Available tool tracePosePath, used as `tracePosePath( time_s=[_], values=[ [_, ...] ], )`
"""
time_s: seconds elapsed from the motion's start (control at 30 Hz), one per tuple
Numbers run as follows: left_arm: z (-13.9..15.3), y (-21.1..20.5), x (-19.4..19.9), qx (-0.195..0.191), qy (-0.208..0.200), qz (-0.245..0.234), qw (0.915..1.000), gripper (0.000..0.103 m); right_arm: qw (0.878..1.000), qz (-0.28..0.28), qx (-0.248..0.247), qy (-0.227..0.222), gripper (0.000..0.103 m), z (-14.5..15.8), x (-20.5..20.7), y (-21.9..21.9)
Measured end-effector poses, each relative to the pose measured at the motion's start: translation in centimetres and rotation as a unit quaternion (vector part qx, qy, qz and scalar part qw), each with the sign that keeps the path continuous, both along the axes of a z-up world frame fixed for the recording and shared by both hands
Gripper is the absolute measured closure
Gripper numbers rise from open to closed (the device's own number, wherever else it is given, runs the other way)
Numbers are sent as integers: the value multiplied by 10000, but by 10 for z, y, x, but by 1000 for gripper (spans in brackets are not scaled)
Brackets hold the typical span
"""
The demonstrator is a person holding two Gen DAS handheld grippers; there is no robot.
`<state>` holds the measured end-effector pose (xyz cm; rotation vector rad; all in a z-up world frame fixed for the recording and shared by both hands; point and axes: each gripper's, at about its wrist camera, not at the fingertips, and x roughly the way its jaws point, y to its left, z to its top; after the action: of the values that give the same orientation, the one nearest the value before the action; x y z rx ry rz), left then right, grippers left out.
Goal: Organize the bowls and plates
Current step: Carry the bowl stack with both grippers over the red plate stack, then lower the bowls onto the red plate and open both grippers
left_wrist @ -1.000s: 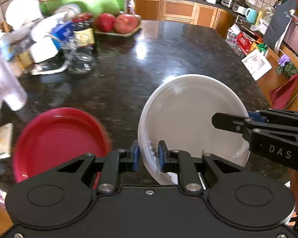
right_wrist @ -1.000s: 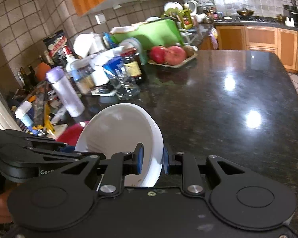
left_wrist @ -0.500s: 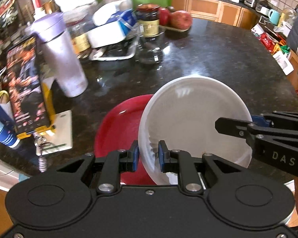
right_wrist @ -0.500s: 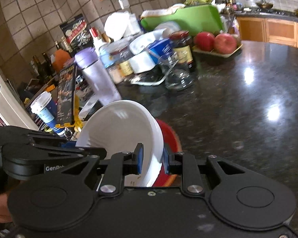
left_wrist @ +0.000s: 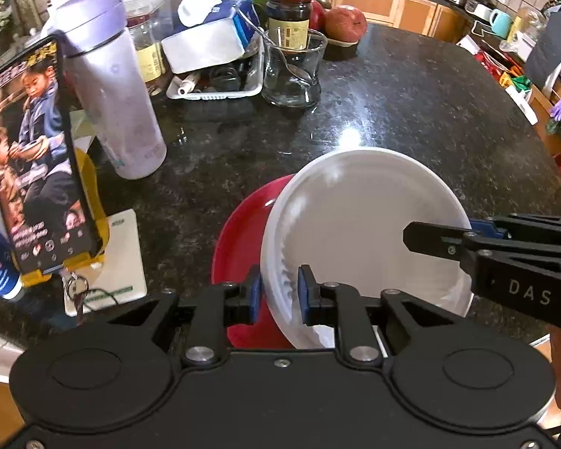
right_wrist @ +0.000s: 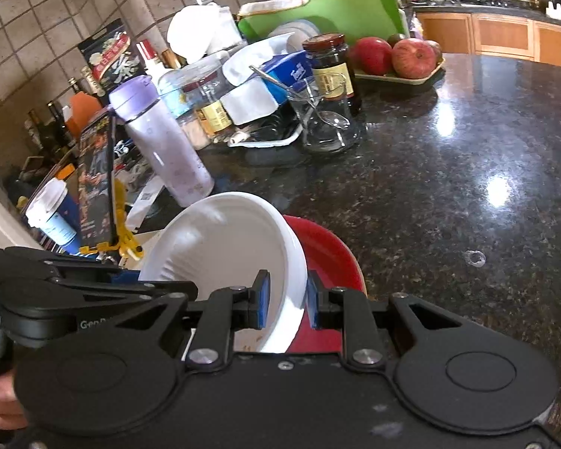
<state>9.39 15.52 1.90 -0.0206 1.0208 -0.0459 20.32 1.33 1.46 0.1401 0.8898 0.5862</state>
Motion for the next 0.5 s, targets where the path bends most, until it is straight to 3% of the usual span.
tracePosePath(
  time_s=[0.27,0.4,0.5],
  values=[
    [-1,5,10,-154,-135,-273,9994,75,9997,-263,3,-17,74,-2,7,1],
    [1,9,10,-185,-278,-312,9990,63,9987,-407,-10,-314,57,1,4,1],
    [4,13,10,-266,-373,-334,9984,57,9978,-465,-72,-476,55,3,2,2]
  ],
)
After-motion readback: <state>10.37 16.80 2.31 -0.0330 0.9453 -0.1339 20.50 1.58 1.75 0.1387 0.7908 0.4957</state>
